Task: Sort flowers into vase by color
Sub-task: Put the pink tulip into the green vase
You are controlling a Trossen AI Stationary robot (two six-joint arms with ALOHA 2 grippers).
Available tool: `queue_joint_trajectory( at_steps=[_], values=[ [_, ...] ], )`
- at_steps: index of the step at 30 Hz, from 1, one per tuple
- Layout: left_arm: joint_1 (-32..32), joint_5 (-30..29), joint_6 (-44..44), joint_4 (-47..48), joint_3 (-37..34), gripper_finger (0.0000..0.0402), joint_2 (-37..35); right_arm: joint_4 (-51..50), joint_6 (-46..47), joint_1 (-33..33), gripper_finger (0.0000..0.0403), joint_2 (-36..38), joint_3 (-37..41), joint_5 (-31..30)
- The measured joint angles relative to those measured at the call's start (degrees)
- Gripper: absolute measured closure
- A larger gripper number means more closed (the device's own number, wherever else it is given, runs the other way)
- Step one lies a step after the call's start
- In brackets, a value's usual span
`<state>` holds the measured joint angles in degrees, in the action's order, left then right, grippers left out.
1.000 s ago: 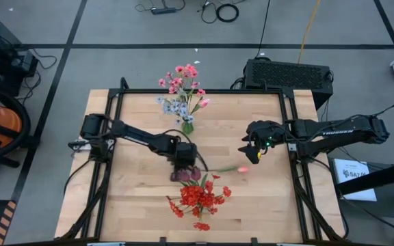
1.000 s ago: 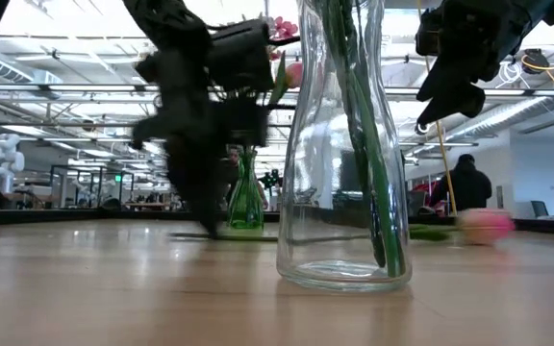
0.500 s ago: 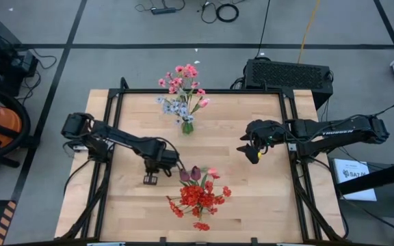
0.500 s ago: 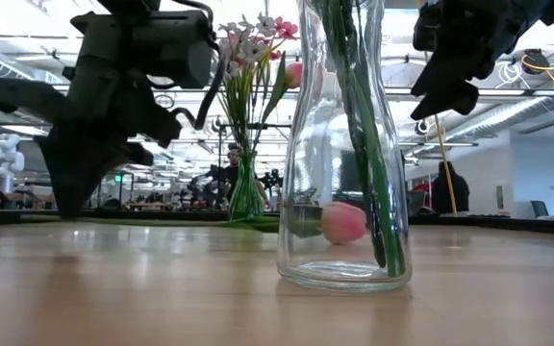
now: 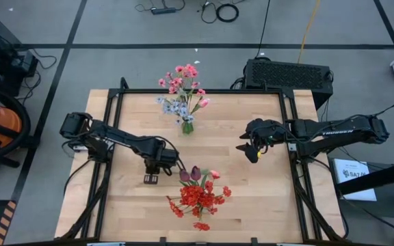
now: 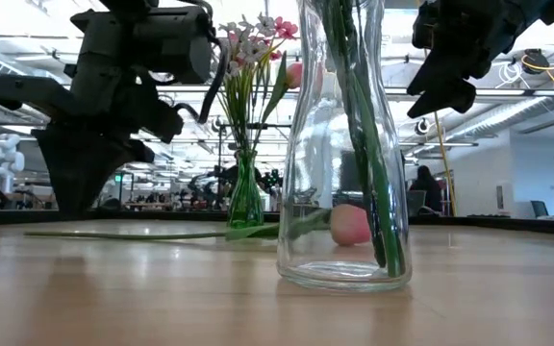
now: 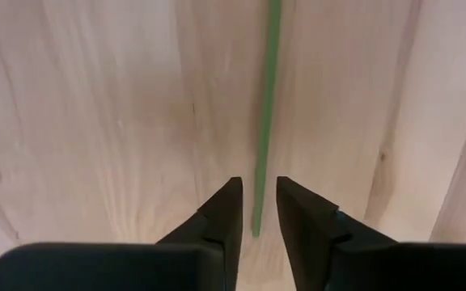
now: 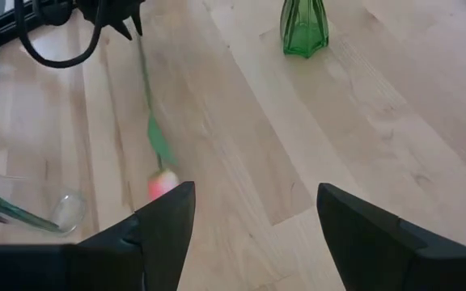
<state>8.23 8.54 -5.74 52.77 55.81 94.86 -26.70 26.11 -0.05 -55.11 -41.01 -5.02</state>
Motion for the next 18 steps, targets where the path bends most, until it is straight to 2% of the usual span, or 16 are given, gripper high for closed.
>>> queue_joint_trajectory(
  at_steps=[9,12,18],
  values=[
    [0.1,-0.2,0.0,-19.0,0.1,0.0311,-0.1,0.9,0.2,0.0,0.0151,0.0,0.0,-1.1],
    [0.2,-4.1,0.0,-25.5,0.1,0.0312,-0.1,1.7,-0.1,0.0,0.0151,0.0,0.0,-1.1],
    [0.1,-5.6,0.5,-30.8,0.2,0.0313,1.3,2.3,-0.2,0.0,0.0151,0.0,0.0,-1.1]
  ],
)
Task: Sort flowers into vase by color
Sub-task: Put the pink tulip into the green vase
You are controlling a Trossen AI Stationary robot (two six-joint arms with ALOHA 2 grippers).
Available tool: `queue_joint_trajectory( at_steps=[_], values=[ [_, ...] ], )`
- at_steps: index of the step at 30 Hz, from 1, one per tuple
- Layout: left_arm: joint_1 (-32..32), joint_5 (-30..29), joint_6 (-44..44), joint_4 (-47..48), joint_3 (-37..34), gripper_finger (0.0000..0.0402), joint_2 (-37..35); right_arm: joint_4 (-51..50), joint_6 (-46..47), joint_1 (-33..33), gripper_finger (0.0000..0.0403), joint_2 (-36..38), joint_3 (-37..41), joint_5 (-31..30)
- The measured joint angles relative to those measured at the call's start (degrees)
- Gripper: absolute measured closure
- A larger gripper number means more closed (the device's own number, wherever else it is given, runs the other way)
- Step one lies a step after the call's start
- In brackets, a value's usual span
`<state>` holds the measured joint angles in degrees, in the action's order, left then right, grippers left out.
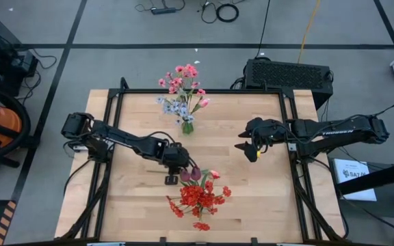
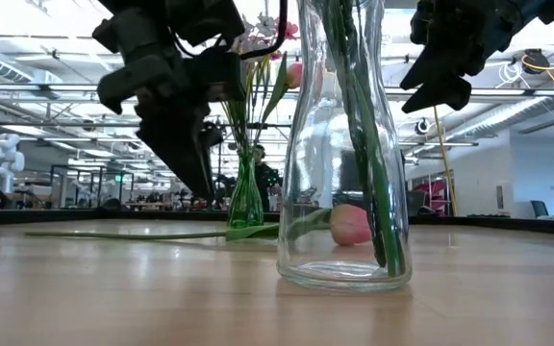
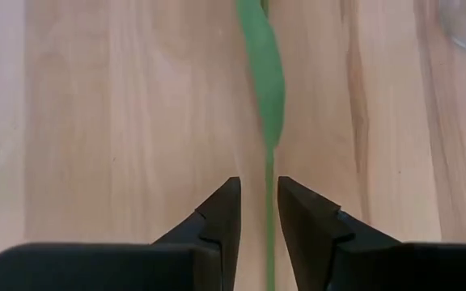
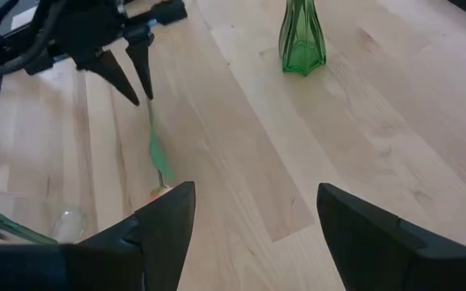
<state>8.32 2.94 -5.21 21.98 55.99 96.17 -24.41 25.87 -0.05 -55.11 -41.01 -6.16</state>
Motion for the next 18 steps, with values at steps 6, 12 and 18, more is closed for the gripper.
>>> queue_joint_trajectory(
  at_steps=[6,12,18],
  values=[
    [0.4,-0.4,-0.3,-2.8,0.1,0.0313,2.2,0.1,0.0,0.0,0.0151,0.0,0.0,0.0],
    [0.4,-0.9,0.1,-3.8,-0.1,0.0313,4.0,0.3,0.0,0.0,0.0151,-0.1,0.0,0.0],
    [0.4,-0.9,-0.1,-5.8,0.2,0.0313,7.1,0.3,0.3,0.0,0.0151,-0.1,0.0,0.0]
  ],
)
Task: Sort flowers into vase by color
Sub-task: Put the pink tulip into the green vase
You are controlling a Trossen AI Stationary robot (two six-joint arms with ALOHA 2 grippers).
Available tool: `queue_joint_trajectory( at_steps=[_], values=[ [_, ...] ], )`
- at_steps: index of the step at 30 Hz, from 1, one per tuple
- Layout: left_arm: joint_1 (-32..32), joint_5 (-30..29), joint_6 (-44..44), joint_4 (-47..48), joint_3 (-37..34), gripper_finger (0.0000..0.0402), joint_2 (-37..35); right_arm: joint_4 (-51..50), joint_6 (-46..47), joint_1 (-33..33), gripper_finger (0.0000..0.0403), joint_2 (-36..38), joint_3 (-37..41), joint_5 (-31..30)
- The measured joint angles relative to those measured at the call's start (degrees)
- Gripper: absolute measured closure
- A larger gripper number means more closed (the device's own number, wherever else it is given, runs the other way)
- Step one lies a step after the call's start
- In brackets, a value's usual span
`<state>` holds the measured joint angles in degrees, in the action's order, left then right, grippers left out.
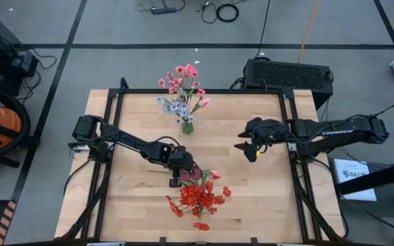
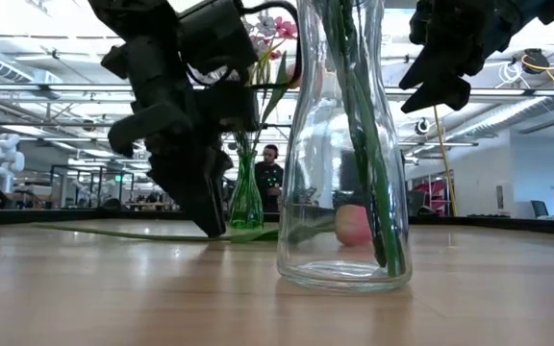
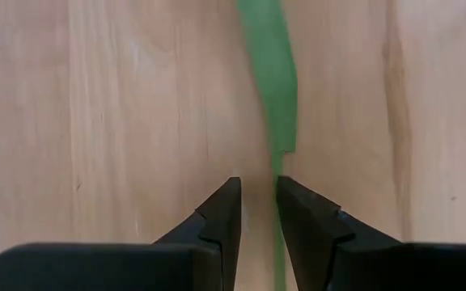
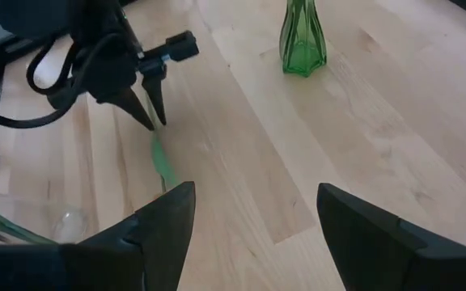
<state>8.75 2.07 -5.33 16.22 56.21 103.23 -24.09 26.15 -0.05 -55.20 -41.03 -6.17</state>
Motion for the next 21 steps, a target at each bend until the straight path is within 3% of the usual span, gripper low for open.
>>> queue_joint_trajectory(
  at_steps=[21],
  values=[
    [1.0,-0.9,-0.3,1.0,0.8,0.0314,2.0,-0.2,0.2,0.0,0.0151,0.0,0.0,0.2]
  ],
)
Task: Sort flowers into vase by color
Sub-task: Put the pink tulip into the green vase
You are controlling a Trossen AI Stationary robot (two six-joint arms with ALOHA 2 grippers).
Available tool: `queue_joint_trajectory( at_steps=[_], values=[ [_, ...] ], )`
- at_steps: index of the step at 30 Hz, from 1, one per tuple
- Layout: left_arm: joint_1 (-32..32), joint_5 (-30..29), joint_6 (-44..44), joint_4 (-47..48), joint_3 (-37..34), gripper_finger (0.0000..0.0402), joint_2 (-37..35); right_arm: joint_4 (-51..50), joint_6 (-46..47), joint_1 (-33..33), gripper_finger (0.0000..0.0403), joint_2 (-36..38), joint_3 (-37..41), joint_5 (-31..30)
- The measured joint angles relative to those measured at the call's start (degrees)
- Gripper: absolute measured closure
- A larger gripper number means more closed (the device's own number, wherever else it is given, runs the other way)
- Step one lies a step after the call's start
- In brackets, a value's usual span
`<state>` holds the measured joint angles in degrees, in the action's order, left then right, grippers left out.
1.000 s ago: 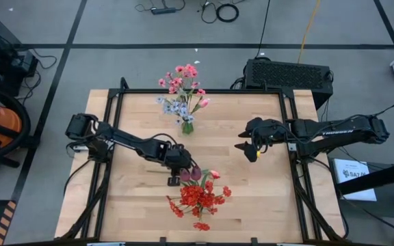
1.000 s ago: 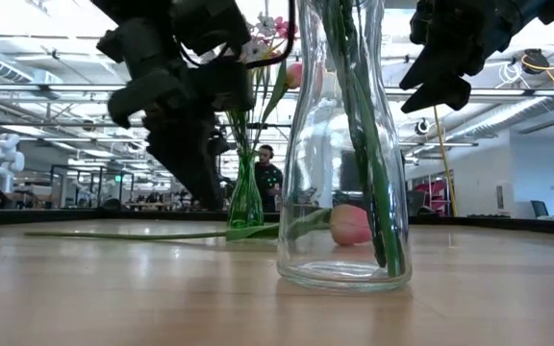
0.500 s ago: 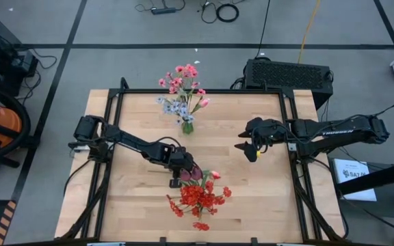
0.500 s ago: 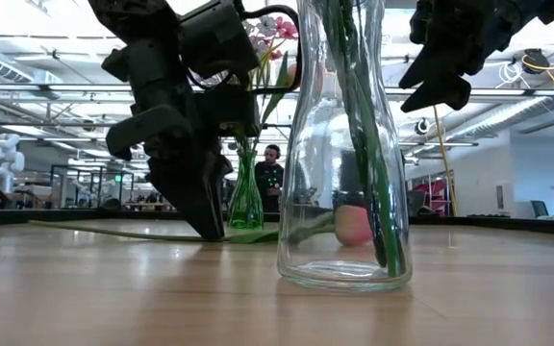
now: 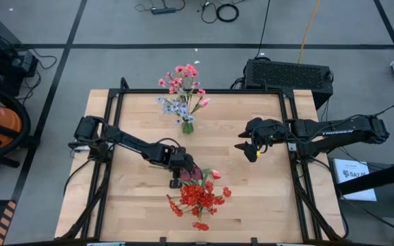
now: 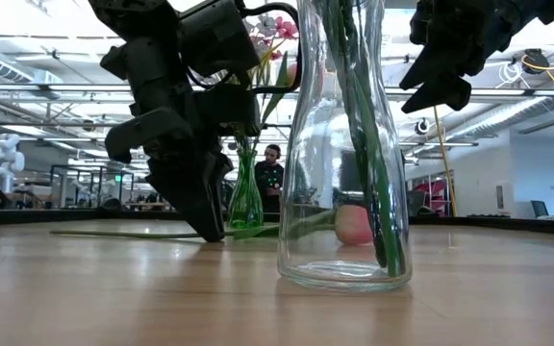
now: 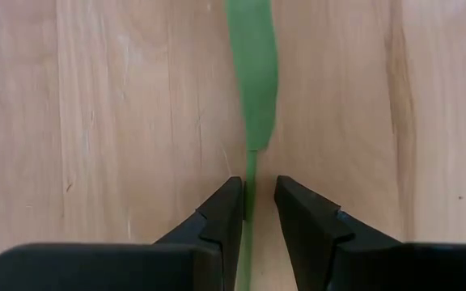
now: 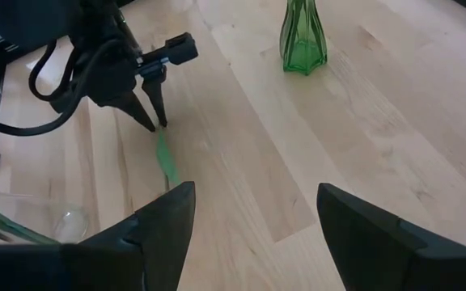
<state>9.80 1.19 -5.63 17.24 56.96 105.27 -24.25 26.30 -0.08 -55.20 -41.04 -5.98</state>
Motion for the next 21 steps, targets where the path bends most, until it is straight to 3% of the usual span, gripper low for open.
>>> queue_joint_trajectory(
  at_steps=[3,9,16,21],
  values=[
    [0.1,0.0,0.0,0.1,0.0,0.0328,0.0,0.0,0.0,0.0,0.0151,0.0,0.0,0.0],
    [0.1,0.1,0.0,0.5,0.0,0.0392,0.0,0.0,-0.4,0.0,0.0151,0.0,0.0,0.0],
    [0.6,-1.4,-3.8,1.7,-0.2,0.0398,-1.4,-0.1,-0.4,0.0,0.0151,0.0,0.0,0.0],
    [1.6,-7.6,-4.6,6.5,-0.3,0.0399,-7.3,-0.6,-0.4,0.0,0.0151,0.0,0.0,0.1]
  ],
)
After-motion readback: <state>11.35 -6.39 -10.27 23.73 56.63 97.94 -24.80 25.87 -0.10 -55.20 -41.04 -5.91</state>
